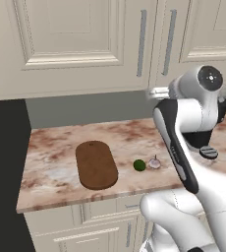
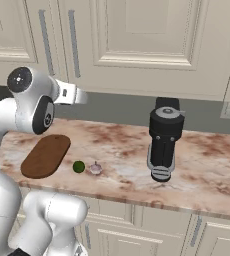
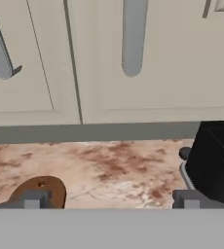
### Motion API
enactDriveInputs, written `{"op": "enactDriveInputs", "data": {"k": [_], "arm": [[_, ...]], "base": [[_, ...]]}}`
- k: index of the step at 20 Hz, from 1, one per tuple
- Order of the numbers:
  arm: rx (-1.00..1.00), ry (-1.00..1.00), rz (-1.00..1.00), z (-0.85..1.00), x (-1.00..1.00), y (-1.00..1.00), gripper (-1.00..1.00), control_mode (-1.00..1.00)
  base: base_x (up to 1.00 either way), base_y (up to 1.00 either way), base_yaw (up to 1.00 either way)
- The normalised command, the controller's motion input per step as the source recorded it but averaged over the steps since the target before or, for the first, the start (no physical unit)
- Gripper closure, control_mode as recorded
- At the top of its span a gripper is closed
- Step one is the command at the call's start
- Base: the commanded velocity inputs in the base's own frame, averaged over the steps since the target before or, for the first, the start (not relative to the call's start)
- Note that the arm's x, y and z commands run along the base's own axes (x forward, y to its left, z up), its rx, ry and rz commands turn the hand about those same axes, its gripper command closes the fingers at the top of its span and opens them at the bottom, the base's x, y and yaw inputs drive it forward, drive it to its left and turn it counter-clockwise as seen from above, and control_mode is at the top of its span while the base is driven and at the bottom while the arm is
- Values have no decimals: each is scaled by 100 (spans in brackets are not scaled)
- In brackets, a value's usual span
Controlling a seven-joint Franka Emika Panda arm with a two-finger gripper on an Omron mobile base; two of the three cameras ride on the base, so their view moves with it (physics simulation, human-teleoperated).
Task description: Open the cabinet. Place the bowl and condiment on the counter. Then place the lime and garlic on the cutting board.
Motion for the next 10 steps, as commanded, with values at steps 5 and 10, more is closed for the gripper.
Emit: {"op": "enactDriveInputs", "data": {"k": [5,10], "arm": [[0,-25,-5,49,0,0,-100,-100],[0,-19,-3,46,0,-2,-100,-100]], "base": [[0,0,0],[0,0,0]]}}
